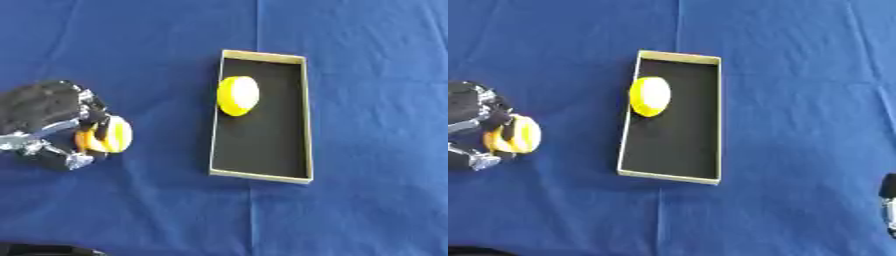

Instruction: Pick up objects on the table and place them in the box.

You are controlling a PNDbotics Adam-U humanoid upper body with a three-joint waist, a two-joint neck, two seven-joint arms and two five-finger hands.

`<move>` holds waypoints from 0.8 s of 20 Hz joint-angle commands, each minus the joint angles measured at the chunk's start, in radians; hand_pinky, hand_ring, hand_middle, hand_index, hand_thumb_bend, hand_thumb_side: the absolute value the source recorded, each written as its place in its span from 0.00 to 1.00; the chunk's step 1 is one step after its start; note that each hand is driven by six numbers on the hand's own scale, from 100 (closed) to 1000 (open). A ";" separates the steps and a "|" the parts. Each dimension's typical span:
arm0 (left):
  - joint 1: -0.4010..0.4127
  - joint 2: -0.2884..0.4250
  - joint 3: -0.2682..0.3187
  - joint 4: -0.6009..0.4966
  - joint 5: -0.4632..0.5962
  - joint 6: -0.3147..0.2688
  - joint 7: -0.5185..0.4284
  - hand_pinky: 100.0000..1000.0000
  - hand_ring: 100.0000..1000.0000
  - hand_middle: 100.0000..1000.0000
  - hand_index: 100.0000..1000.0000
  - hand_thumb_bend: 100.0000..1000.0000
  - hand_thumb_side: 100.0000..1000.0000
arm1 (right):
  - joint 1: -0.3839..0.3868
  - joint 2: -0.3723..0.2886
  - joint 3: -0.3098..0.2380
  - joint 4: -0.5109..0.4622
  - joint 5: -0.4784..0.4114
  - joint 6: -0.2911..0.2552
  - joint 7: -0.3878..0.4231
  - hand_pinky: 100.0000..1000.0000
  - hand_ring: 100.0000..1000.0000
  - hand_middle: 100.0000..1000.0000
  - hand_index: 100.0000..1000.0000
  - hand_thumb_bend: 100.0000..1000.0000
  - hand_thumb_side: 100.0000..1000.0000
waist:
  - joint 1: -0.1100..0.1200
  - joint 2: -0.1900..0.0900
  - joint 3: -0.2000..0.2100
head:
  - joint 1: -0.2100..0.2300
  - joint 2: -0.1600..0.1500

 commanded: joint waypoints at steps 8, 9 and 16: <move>-0.314 -0.168 -0.014 0.048 0.141 -0.055 -0.154 0.53 0.34 0.22 0.36 0.16 0.00 | 0.001 -0.083 -0.053 -0.010 -0.035 -0.069 -0.044 0.76 0.89 0.77 0.88 0.00 0.59 | 0.010 -0.040 0.002 | -0.005 0.020; -0.346 -0.205 -0.024 0.082 0.155 -0.064 -0.175 0.54 0.34 0.22 0.36 0.14 0.00 | -0.001 -0.088 -0.056 -0.010 -0.044 -0.071 -0.041 0.75 0.89 0.77 0.89 0.00 0.60 | 0.010 -0.042 0.001 | -0.005 0.022; -0.453 -0.412 -0.067 0.242 0.167 -0.117 -0.257 0.55 0.34 0.22 0.36 0.07 0.00 | -0.017 -0.114 -0.082 -0.010 -0.106 -0.081 -0.016 0.75 0.89 0.77 0.89 0.00 0.59 | 0.011 -0.046 -0.005 | -0.001 0.023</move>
